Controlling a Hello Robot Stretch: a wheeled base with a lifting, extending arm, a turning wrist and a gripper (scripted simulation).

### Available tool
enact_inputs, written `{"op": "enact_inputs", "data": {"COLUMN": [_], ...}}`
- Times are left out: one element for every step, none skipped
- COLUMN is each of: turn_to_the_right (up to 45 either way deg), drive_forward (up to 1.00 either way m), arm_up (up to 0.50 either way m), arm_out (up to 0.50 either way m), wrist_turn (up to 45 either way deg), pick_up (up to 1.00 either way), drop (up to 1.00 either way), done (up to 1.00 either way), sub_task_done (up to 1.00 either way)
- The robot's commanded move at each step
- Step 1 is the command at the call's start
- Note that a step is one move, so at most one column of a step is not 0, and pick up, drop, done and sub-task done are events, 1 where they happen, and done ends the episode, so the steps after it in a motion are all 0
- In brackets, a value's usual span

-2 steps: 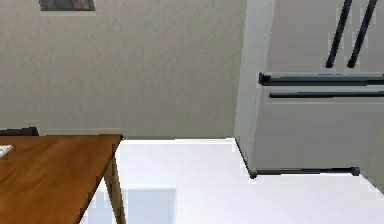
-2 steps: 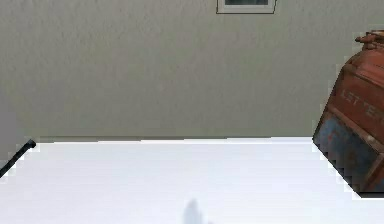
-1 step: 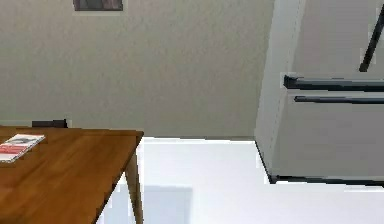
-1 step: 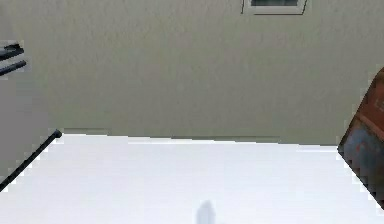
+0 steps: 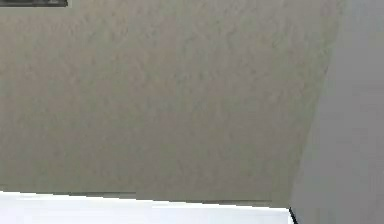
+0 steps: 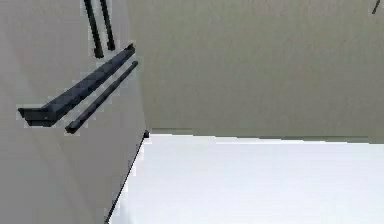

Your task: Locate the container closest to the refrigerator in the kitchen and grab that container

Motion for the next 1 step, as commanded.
{"op": "enact_inputs", "data": {"turn_to_the_right": [0.0], "drive_forward": [0.4], "arm_up": [0.0], "arm_out": [0.0], "wrist_turn": [0.0], "pick_up": [0.0], "drop": [0.0], "done": [0.0], "sub_task_done": [0.0]}}
